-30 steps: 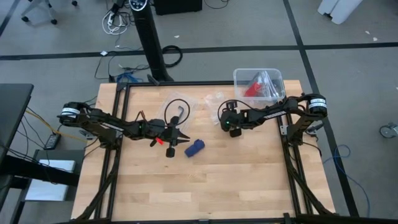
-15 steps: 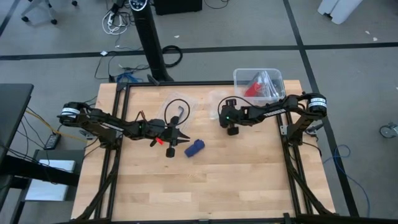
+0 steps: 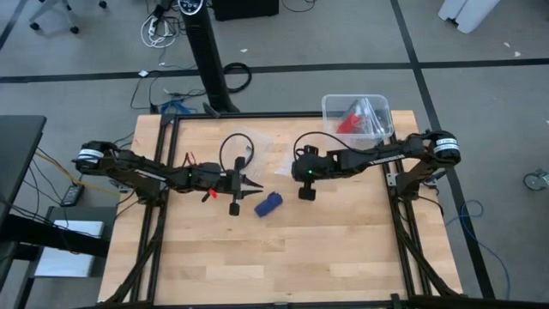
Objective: Roll bandage
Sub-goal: Open the transparent zip bag
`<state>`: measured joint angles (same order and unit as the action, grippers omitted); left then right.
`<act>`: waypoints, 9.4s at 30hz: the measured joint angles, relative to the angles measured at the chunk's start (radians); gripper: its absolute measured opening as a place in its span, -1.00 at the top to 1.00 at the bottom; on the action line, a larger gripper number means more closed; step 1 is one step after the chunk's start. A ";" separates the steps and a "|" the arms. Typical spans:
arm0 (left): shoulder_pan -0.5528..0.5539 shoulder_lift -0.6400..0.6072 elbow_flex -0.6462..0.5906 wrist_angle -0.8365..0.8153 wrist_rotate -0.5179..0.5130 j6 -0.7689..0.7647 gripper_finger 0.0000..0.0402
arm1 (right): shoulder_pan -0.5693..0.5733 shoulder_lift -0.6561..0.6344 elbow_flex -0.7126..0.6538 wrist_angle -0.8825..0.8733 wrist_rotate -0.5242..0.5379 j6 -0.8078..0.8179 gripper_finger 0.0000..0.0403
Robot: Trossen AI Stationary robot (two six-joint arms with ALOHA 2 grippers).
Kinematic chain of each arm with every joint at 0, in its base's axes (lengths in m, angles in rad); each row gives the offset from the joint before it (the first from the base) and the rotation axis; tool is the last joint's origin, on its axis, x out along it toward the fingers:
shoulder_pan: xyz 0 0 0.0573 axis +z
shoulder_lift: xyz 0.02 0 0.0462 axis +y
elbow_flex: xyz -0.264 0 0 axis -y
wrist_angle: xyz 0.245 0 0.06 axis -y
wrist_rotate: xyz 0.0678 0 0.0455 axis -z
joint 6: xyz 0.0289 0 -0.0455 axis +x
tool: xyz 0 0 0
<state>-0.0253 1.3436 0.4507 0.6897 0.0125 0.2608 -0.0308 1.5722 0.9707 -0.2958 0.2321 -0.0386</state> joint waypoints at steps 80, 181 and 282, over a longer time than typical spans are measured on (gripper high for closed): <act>-0.107 -0.040 0.000 -0.172 -0.178 -0.052 0.32 | 0.376 0.419 0.519 -0.530 0.318 0.595 0.99; 0.083 0.040 -0.238 0.713 0.229 -0.265 0.25 | 0.667 0.101 0.436 0.237 0.913 -0.178 1.00; 0.090 0.040 -0.164 0.663 0.345 -0.200 0.99 | 0.670 0.064 0.436 0.133 0.976 0.036 0.69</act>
<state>0.0643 1.3838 0.2871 1.3527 0.3575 0.0608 0.6395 1.6364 1.4063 -0.1632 1.2078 -0.0026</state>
